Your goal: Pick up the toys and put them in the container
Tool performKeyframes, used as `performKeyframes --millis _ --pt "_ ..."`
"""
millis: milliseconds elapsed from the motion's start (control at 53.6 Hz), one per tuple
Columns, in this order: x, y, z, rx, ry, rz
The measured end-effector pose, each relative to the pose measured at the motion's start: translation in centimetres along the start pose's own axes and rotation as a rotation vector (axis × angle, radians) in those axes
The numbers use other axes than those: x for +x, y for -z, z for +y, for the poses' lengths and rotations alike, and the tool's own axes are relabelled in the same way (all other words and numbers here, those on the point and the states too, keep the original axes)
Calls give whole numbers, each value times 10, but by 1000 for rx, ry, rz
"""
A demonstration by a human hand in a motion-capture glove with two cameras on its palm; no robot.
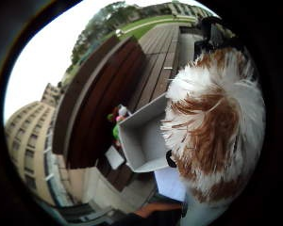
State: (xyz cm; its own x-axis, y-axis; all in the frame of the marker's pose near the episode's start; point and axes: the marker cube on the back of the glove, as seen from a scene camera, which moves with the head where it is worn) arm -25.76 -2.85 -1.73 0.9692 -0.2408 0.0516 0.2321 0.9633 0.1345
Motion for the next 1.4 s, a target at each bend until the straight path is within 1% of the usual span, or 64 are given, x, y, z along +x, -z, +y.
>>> performKeyframes --millis 19,56,131,149,224,298,354,466,634,783,839,932,1175,1268,1398 --pt "-6 -5 0 10 53 -5" --pt "-13 -16 -6 -9 113 -29" --pt "-7 -41 -24 -118 301 -161" --pt "-5 -47 -28 -127 321 -170" --pt "0 -67 -43 -95 261 -85" --pt "2 -80 -46 -183 151 -81" --pt "4 -84 -46 -185 94 -37" --pt "-36 -68 -13 -147 143 -48" --pt "-14 -47 -11 -61 132 -10" --pt "31 -37 -12 -32 113 51" --pt "60 -40 -19 -28 100 54" --pt "99 -42 -18 -24 40 78" --pt "248 -62 -20 -31 -112 145" --pt "303 -76 -20 -18 -150 175" --pt "365 -104 -13 -73 -213 188"
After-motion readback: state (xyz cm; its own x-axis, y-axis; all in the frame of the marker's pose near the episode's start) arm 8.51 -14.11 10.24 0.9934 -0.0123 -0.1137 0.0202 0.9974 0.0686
